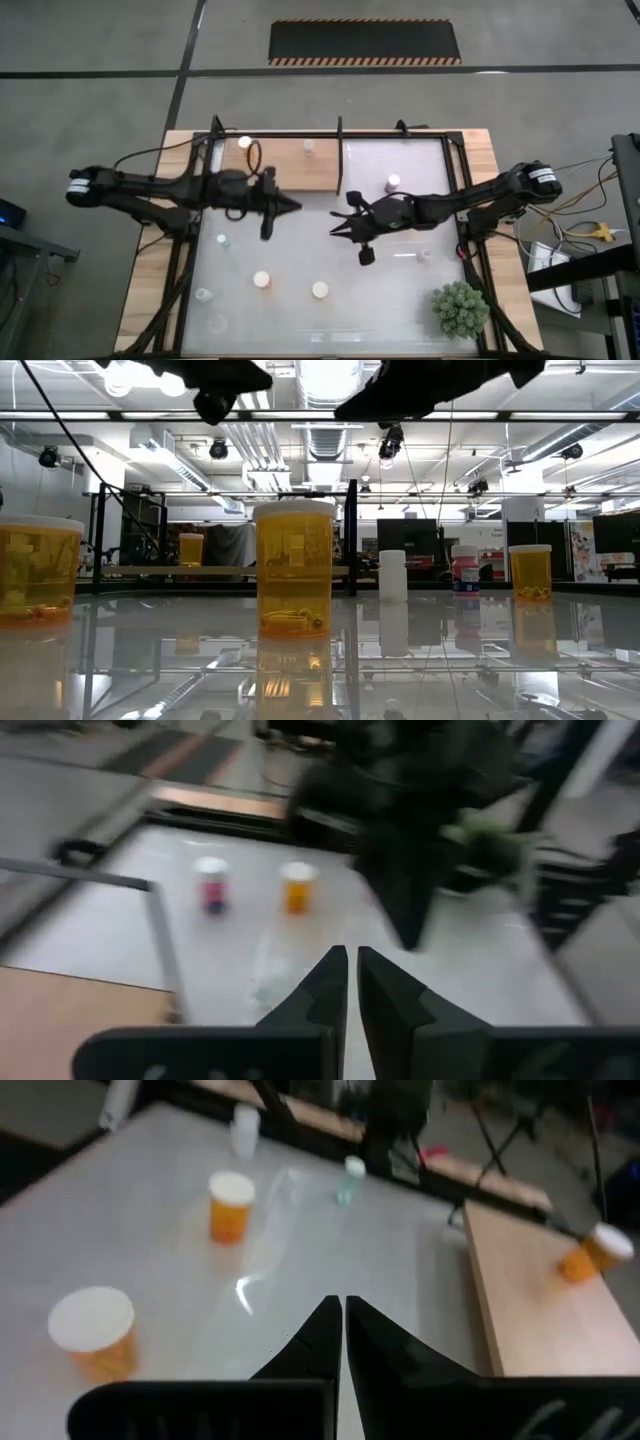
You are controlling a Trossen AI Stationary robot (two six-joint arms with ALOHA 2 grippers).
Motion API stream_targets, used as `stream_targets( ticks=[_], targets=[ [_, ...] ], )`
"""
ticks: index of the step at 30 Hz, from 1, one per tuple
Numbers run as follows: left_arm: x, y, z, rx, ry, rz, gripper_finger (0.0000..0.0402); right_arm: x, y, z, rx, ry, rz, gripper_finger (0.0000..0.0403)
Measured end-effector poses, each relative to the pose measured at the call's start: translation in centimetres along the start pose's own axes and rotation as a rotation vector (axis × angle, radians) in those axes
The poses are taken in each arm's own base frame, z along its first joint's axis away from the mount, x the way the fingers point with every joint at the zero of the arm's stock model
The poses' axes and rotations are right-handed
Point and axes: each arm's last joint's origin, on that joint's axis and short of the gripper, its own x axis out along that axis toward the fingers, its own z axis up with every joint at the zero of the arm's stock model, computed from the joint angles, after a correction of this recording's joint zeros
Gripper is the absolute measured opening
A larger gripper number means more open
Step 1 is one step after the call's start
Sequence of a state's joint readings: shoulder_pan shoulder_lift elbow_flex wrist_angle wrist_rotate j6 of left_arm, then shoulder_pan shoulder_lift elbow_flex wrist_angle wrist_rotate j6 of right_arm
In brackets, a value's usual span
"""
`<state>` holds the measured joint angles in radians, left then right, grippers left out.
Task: Pick and place medicine bottles onto shelf by color
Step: Put the left large yellow pill bottle on the shelf
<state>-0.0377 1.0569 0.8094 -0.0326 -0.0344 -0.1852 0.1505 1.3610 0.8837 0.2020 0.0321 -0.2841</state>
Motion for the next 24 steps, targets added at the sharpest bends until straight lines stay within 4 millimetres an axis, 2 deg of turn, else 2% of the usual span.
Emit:
stream_targets(
  ticks=[3, 6, 13, 24],
  targets=[
    [0.2, -1.8, -0.7, -0.078, 0.026, -0.039, 0.0011, -0.5, 0.2, -0.3, -0.045, -0.077, 0.027, 0.0009],
    [0.6, -3.4, -1.8, -0.168, 0.074, -0.003, 0.0011, -1.0, 0.4, -0.6, -0.069, -0.124, 0.030, 0.0009],
    [1.4, -6.7, -4.0, -0.385, 0.384, 0.173, 0.0008, -1.7, 0.7, -1.8, -0.072, -0.117, 0.035, 0.0009],
    [2.9, -11.6, -3.8, -0.697, 0.868, 0.497, 0.0001, -1.8, 1.4, -4.0, -0.046, -0.061, 0.078, 0.0009]
  ],
)
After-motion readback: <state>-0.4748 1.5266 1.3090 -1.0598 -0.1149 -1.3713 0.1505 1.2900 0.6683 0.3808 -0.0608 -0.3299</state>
